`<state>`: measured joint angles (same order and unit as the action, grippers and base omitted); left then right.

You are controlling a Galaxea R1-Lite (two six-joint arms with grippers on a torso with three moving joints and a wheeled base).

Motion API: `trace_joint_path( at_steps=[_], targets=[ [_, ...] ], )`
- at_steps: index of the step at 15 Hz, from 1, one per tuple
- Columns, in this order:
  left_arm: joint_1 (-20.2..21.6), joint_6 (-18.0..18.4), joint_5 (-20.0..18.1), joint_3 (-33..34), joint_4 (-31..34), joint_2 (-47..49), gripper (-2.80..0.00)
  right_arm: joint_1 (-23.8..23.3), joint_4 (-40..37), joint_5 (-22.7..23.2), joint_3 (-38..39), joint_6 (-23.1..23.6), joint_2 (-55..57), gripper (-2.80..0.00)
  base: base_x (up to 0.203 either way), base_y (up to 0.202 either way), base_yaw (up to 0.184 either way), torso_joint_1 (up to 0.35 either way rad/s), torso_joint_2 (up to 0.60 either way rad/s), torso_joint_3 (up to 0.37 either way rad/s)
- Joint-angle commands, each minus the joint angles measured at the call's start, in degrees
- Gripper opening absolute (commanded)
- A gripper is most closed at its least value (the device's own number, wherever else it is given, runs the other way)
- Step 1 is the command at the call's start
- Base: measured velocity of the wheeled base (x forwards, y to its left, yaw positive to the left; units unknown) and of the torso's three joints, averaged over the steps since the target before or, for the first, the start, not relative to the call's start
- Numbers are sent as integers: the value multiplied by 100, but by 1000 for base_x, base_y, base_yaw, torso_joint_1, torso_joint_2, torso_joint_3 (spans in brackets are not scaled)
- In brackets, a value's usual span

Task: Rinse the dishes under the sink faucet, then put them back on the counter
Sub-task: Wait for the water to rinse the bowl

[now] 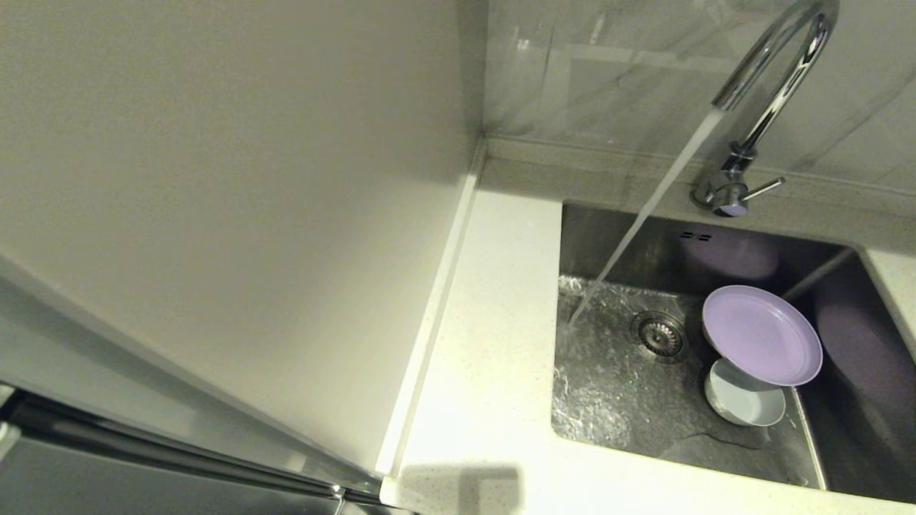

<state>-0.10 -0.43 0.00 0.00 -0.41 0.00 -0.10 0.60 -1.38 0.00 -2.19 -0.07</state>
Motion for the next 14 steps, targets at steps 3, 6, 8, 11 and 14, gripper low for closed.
trace_joint_path(
  at_steps=[3,6,8,11,14],
  targets=[
    [1,0,0,18,-2,0,-280,1,2,-2,0,0,-1,-280,0,0,0,0,0,0],
    [1,0,0,18,-2,0,-280,1,2,-2,0,0,-1,-280,0,0,0,0,0,0],
    [1,0,0,18,-2,0,-280,1,2,-2,4,0,-1,-280,0,0,0,0,0,0],
    [1,0,0,18,-2,0,-280,1,2,-2,0,0,-1,-280,0,0,0,0,0,0],
    [1,0,0,18,-2,0,-280,1,2,-2,0,0,-1,-280,0,0,0,0,0,0]
  ],
)
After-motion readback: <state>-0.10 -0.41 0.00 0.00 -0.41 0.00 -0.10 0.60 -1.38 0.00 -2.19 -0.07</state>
